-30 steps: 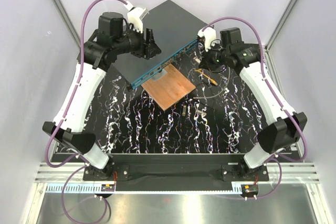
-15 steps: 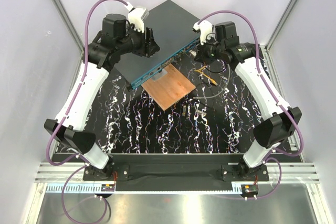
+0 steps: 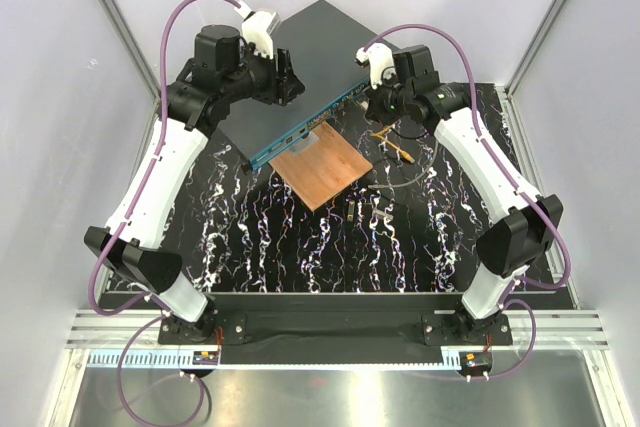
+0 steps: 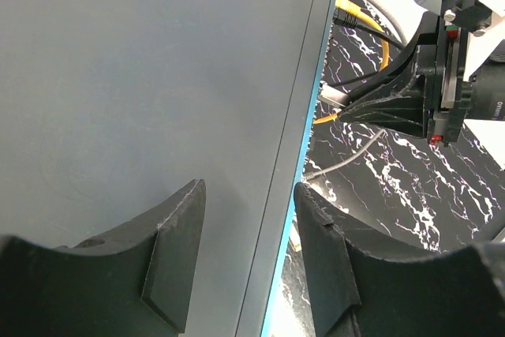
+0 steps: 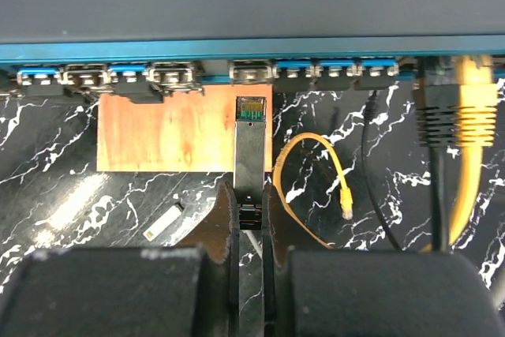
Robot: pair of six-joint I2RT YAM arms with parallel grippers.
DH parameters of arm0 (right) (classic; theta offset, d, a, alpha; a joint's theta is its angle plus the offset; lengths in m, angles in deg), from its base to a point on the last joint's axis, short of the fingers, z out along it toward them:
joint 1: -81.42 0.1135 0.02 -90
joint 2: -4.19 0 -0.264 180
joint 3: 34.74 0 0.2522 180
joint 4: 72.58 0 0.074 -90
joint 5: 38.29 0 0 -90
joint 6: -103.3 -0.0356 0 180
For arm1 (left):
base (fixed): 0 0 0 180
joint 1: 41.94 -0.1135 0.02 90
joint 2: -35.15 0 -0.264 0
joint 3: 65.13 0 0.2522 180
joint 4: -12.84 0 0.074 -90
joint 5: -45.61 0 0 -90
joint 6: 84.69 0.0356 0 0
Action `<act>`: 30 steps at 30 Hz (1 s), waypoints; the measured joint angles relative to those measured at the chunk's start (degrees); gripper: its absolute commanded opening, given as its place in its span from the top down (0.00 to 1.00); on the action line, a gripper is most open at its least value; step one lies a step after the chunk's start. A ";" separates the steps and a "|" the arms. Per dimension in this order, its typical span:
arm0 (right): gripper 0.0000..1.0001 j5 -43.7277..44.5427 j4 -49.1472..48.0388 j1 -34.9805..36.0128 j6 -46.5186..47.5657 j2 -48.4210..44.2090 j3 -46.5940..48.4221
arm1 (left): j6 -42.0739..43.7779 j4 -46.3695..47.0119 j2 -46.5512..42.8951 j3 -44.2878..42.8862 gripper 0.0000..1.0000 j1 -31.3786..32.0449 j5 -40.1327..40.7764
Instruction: Insert the plug into the switch port
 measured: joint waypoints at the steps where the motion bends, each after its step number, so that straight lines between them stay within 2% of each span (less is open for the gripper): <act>1: 1.00 0.42 0.00 0.00 -0.02 0.00 0.04 | -0.02 0.11 0.00 0.00 0.46 0.00 0.00; 30: 1.00 1.49 0.46 0.33 -0.72 1.16 3.30 | -0.72 0.92 0.52 0.00 0.46 0.00 -0.02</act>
